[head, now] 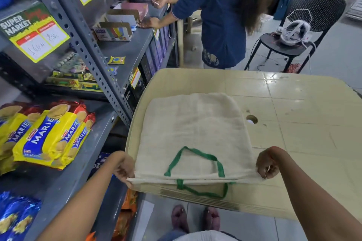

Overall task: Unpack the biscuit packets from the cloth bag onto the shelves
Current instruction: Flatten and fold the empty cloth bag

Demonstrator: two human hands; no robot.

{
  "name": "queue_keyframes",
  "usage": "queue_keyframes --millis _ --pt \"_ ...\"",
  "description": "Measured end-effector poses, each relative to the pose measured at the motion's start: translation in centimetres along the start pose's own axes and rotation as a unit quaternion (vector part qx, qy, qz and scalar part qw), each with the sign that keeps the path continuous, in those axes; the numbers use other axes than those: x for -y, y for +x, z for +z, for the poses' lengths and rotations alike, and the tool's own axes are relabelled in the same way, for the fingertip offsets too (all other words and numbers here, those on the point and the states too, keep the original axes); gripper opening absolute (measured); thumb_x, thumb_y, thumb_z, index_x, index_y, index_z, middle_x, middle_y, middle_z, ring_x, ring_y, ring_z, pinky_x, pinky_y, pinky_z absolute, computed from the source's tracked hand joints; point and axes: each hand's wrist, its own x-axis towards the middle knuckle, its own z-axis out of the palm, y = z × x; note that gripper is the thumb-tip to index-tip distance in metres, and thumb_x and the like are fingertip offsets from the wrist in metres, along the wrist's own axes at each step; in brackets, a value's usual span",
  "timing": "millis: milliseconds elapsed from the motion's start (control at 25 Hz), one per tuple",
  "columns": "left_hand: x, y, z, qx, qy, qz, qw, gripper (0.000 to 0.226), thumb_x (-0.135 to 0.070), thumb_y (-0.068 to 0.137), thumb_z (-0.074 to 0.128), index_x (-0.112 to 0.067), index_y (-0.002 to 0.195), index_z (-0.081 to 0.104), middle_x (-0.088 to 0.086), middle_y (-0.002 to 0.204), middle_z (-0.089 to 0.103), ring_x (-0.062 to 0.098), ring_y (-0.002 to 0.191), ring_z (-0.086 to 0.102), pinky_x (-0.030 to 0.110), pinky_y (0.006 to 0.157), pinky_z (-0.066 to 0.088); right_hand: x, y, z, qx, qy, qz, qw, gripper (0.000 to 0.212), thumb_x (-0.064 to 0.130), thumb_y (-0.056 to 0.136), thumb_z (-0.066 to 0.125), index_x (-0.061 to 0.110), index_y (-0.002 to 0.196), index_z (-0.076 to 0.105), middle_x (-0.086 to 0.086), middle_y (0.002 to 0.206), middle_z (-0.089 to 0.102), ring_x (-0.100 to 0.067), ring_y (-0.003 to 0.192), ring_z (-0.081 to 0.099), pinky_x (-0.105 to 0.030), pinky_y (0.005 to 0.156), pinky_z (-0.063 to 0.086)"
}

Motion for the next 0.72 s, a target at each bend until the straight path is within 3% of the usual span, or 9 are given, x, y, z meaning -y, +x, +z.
queue_keyframes --millis 120,200,280,440,520,560,600,680,720 --pt "-0.5 -1.8 -1.7 -0.002 -0.050 0.070 0.996 0.018 -0.002 0.088 0.061 -0.007 0.106 0.060 0.006 0.076 0.076 0.009 0.063 0.072 0.015 0.049 0.056 0.3 -2.2 -1.0 -0.026 0.219 -0.089 0.971 0.014 -0.005 0.077 0.056 0.005 0.086 0.059 -0.010 0.076 0.055 -0.014 0.052 0.058 -0.022 0.051 0.055" --pt "-1.0 -2.9 -3.7 -0.020 -0.166 0.108 0.980 0.024 0.000 0.089 0.059 0.001 0.113 0.060 0.014 0.087 0.076 0.016 0.070 0.075 0.017 0.049 0.057 0.6 -3.0 -3.2 -0.079 0.398 -0.158 0.900 0.011 -0.003 0.081 0.051 0.006 0.077 0.057 -0.009 0.073 0.050 -0.013 0.050 0.052 -0.020 0.046 0.051" --pt "-1.5 -4.0 -5.8 -0.043 -0.257 0.137 0.956 0.024 -0.002 0.088 0.059 0.005 0.111 0.064 0.017 0.083 0.075 0.016 0.064 0.074 0.017 0.046 0.056 1.4 -3.3 -5.2 -0.131 0.531 -0.192 0.815 0.017 -0.002 0.086 0.048 0.006 0.071 0.052 -0.007 0.067 0.045 -0.012 0.052 0.045 -0.015 0.039 0.049" --pt "-3.9 -2.9 -9.8 -0.117 -0.392 0.167 0.897 0.030 -0.013 0.089 0.060 0.004 0.114 0.061 0.013 0.069 0.074 0.012 0.051 0.070 0.019 0.040 0.054 4.5 -2.2 -8.8 -0.152 0.650 -0.206 0.715 0.007 0.001 0.088 0.051 -0.002 0.085 0.056 -0.011 0.071 0.050 -0.014 0.046 0.059 -0.016 0.040 0.054" --pt "-5.3 -1.1 -10.6 -0.183 -0.452 0.177 0.855 0.029 -0.015 0.094 0.056 0.005 0.114 0.059 0.014 0.065 0.073 0.013 0.047 0.069 0.022 0.039 0.055 6.5 -1.3 -9.7 -0.140 0.683 -0.232 0.678 0.011 0.000 0.090 0.049 -0.007 0.095 0.056 -0.019 0.094 0.057 -0.018 0.056 0.067 -0.021 0.054 0.060" --pt "-6.1 -0.1 -10.5 -0.226 -0.466 0.177 0.837 0.034 -0.018 0.094 0.056 0.007 0.117 0.057 0.015 0.068 0.072 0.014 0.046 0.069 0.023 0.041 0.056 7.5 -0.6 -9.8 -0.156 0.664 -0.243 0.689 0.020 0.001 0.090 0.049 -0.008 0.107 0.055 -0.023 0.110 0.057 -0.022 0.072 0.067 -0.025 0.067 0.061" --pt "-6.9 0.9 -10.1 -0.281 -0.454 0.173 0.828 0.041 -0.022 0.093 0.057 0.007 0.121 0.055 0.016 0.075 0.070 0.016 0.050 0.069 0.025 0.044 0.056 8.5 0.0 -9.4 -0.200 0.603 -0.239 0.735 0.030 0.003 0.090 0.050 -0.006 0.118 0.052 -0.024 0.122 0.055 -0.025 0.086 0.064 -0.031 0.080 0.059" --pt "-8.2 2.0 -7.5 -0.487 -0.262 0.150 0.820 0.052 -0.038 0.089 0.061 0.000 0.123 0.051 0.016 0.101 0.063 0.026 0.080 0.069 0.031 0.060 0.052 10.0 0.8 -7.1 -0.342 0.394 -0.237 0.820 0.037 0.010 0.086 0.057 0.001 0.122 0.054 -0.019 0.123 0.059 -0.029 0.098 0.060 -0.037 0.093 0.052" --pt "-8.4 2.8 -5.9 -0.558 -0.131 0.178 0.800 0.052 -0.045 0.085 0.062 -0.006 0.119 0.051 0.012 0.108 0.058 0.028 0.092 0.063 0.033 0.069 0.049 10.5 1.2 -5.3 -0.397 0.288 -0.266 0.830 0.036 0.017 0.083 0.063 0.004 0.116 0.058 -0.013 0.116 0.060 -0.028 0.097 0.059 -0.036 0.091 0.051"
